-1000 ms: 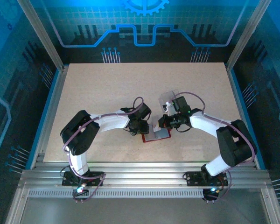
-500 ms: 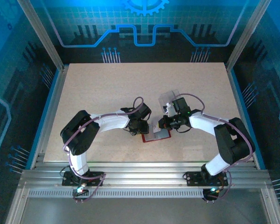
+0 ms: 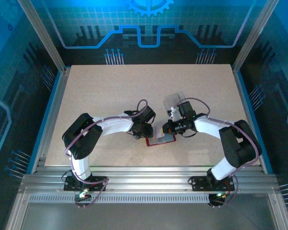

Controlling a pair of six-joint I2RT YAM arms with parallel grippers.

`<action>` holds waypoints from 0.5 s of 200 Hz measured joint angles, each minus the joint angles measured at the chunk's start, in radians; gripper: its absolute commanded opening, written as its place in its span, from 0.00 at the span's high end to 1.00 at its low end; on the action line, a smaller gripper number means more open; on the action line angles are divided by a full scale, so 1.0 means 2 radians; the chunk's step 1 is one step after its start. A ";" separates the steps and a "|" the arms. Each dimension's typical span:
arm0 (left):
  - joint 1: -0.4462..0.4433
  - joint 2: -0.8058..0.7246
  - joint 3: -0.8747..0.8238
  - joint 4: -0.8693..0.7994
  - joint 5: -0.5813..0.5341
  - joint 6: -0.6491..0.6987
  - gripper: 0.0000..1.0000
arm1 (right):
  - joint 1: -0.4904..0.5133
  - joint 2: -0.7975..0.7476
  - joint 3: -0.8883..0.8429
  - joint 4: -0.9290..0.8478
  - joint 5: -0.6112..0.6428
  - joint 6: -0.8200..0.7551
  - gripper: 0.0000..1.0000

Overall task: Put the credit cards into the card holder
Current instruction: Insert the credit card into the card slot.

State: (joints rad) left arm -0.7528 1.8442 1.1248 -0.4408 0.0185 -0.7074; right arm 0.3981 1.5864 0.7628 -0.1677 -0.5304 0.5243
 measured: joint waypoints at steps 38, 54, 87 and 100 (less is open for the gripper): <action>0.000 0.000 0.000 0.000 0.000 0.000 0.65 | 0.000 0.000 -0.008 -0.010 -0.007 -0.001 1.00; 0.000 0.000 0.000 0.000 0.000 0.000 0.65 | 0.000 0.000 -0.010 -0.016 -0.010 -0.002 1.00; 0.000 0.000 0.000 0.000 0.000 0.000 0.65 | 0.000 0.000 -0.012 -0.027 -0.014 -0.006 1.00; 0.000 0.000 0.000 0.000 0.000 0.000 0.65 | 0.000 0.001 -0.012 -0.030 -0.014 -0.010 1.00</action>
State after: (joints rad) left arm -0.7528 1.8442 1.1248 -0.4404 0.0189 -0.7078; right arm 0.3977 1.5879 0.7391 -0.2279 -0.5594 0.5049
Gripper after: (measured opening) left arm 0.346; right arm 0.066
